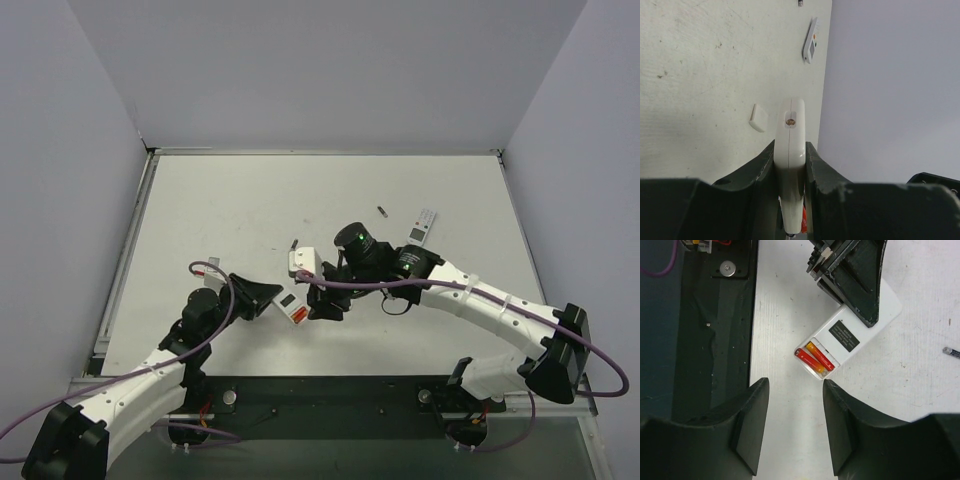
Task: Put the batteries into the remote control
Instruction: Load the battery into the remote control.
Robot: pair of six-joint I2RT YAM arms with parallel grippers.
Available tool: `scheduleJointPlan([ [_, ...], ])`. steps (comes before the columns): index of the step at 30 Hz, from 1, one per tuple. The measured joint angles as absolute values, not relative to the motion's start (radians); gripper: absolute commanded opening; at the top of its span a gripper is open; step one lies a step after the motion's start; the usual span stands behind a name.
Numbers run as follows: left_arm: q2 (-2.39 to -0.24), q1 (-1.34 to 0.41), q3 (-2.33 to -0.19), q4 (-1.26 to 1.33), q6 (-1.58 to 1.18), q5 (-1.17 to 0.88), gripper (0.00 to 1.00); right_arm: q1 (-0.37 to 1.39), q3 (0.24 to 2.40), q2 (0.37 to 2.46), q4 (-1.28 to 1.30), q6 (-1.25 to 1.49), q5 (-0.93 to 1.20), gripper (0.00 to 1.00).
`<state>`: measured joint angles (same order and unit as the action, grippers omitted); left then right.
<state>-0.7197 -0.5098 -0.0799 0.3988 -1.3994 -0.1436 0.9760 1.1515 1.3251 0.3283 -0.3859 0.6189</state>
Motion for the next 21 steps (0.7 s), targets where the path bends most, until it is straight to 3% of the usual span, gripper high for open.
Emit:
scheduleJointPlan([
  [8,-0.734,-0.51,-0.121,0.384,-1.353,-0.187,0.0,0.98,1.146,1.35,0.344,-0.554,0.661,0.31],
  [21,-0.711,-0.51,-0.149,0.353,-1.312,-0.22,0.0,1.044,1.146,1.467,0.351,-0.659,0.64,0.28],
])
